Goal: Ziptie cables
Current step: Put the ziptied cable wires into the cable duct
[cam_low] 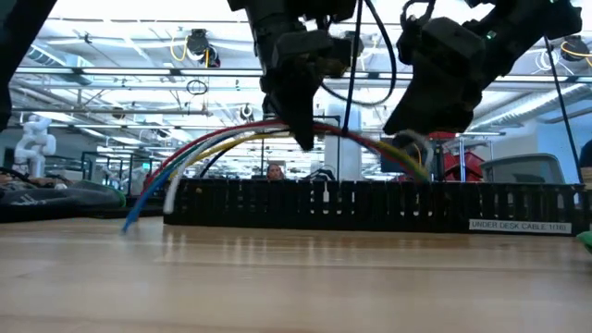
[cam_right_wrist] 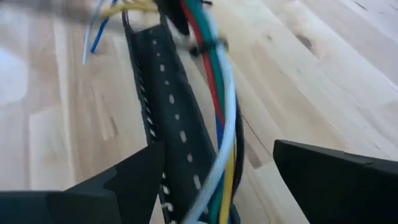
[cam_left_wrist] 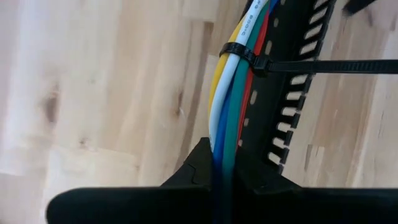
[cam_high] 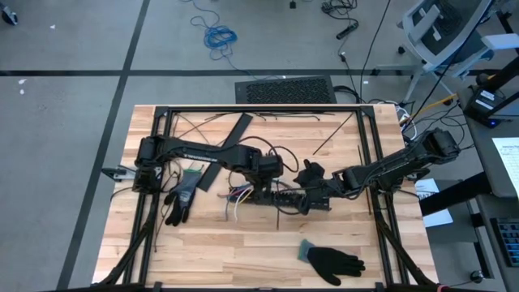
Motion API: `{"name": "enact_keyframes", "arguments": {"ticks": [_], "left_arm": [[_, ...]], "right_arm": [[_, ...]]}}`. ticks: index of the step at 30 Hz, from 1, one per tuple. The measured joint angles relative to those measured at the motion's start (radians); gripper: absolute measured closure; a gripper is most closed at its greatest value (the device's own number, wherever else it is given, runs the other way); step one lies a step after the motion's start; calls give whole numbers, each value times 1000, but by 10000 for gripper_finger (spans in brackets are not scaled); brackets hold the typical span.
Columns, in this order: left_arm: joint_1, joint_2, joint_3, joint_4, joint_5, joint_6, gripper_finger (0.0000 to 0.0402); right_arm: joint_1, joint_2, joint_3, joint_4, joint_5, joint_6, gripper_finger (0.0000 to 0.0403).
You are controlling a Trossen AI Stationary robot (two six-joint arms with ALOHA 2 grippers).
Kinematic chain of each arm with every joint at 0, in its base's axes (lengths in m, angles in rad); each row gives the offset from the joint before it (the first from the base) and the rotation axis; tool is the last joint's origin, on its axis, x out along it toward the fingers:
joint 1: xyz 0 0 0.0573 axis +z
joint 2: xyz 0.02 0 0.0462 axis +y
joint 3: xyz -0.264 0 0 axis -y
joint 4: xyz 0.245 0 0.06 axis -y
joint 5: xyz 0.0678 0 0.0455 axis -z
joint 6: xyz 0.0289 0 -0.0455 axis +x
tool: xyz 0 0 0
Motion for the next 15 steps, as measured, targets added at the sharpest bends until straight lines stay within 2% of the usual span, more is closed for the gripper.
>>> {"name": "enact_keyframes", "arguments": {"ticks": [6,15], "left_arm": [[11,-29,2,12,-23,-1,387],[8,-29,61,21,-23,-1,386]], "right_arm": [[-11,16,0,1,59,-63,108],[-86,24,-1,0,60,-70,110]]}}
